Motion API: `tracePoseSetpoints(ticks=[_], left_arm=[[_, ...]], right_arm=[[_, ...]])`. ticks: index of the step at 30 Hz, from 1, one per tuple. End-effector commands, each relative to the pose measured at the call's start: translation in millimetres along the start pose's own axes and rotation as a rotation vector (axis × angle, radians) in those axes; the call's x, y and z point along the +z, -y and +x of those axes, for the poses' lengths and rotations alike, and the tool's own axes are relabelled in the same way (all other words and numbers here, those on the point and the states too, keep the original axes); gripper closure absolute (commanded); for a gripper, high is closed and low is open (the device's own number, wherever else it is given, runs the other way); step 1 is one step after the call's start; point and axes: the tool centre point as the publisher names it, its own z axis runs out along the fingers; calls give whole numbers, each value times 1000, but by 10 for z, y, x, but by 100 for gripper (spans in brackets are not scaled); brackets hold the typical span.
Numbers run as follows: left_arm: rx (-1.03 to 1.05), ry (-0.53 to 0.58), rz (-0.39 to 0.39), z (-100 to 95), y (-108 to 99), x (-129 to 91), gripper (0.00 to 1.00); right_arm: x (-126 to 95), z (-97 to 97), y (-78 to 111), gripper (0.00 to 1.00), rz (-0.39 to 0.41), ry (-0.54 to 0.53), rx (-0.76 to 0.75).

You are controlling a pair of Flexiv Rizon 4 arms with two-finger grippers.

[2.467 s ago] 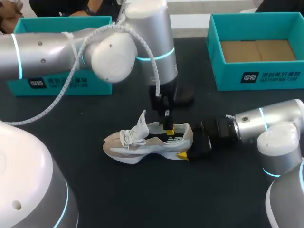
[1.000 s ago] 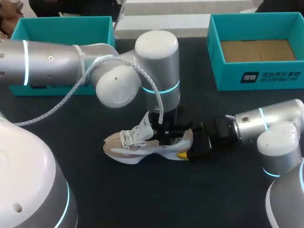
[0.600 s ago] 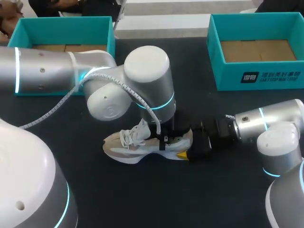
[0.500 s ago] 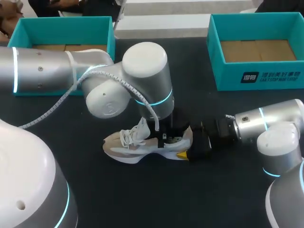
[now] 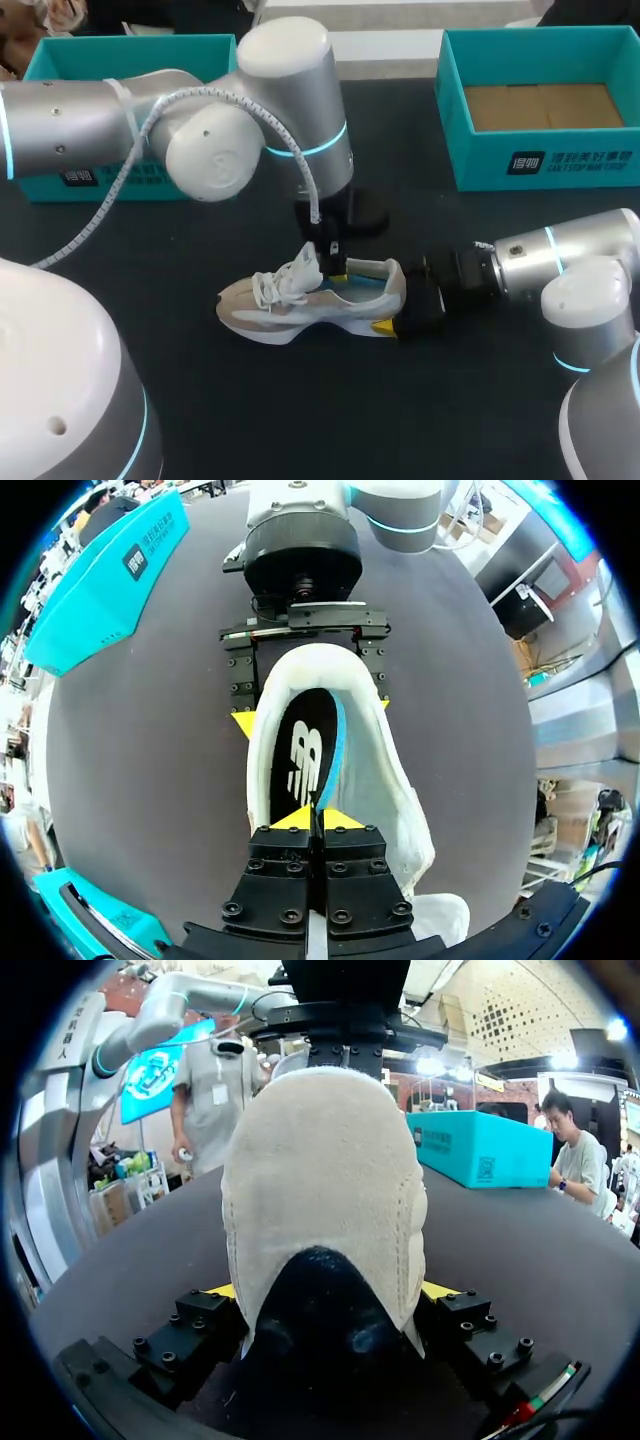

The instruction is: Take the shoe out of the shoebox, open the shoe tongue, remove and reinsert the insole, then place the shoe into the shoebox

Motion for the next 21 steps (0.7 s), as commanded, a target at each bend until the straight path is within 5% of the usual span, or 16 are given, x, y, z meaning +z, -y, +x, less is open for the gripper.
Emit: tracePoseSetpoints(ticks=[1, 21], left_arm=[[4, -18, 28, 37, -90, -165, 100], [-75, -21, 219, 33, -72, -618, 100]], right_arm=[[80, -10, 50, 100, 5, 1, 0], [80, -10, 50, 100, 5, 1, 0]])
